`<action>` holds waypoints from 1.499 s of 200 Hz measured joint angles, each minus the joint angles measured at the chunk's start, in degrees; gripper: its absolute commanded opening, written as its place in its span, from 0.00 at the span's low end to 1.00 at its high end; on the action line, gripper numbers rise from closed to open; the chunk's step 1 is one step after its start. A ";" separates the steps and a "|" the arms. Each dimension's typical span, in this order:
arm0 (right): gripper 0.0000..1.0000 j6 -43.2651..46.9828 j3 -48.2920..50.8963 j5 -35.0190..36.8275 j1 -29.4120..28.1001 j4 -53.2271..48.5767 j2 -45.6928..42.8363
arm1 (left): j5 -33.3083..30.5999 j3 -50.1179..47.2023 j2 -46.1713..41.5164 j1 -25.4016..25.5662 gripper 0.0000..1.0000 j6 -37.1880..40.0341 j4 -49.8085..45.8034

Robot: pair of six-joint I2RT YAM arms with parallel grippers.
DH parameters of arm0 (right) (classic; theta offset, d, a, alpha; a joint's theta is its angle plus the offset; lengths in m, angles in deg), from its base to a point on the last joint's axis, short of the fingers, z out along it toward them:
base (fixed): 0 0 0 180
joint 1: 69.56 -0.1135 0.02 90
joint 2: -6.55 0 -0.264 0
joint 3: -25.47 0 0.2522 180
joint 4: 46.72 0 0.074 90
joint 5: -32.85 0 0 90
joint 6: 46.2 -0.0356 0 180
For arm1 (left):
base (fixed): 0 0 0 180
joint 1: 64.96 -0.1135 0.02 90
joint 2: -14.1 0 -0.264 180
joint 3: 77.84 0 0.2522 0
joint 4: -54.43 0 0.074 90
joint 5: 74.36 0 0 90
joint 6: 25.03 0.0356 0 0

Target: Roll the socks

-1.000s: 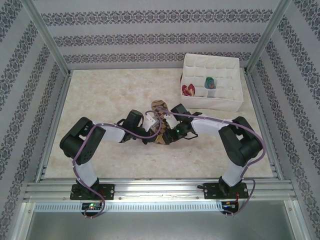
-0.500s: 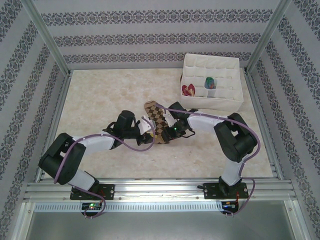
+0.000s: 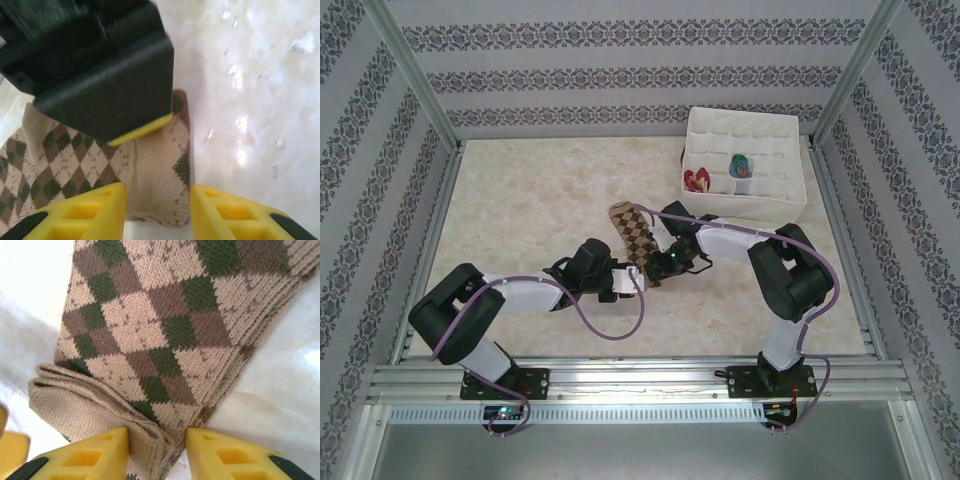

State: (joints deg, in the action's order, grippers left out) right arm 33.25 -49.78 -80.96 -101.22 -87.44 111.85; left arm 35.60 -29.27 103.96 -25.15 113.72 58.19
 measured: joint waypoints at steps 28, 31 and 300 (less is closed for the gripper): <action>0.37 0.02 0.00 -0.31 0.20 -0.13 0.02 | -1.86 1.22 1.55 1.01 0.38 3.76 -0.83; 0.37 0.02 0.00 -0.42 0.24 -0.13 0.04 | -2.03 1.38 1.68 1.14 0.38 4.00 -0.90; 0.43 -8.72 17.31 -20.20 9.33 18.82 -11.17 | 28.11 23.47 18.78 -6.56 0.00 -27.89 -26.62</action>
State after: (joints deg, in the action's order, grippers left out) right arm 24.53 -32.47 -101.16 -91.89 -68.62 100.68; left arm 63.71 -5.79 122.74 -31.70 85.83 31.57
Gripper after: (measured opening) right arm 0.406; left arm 0.049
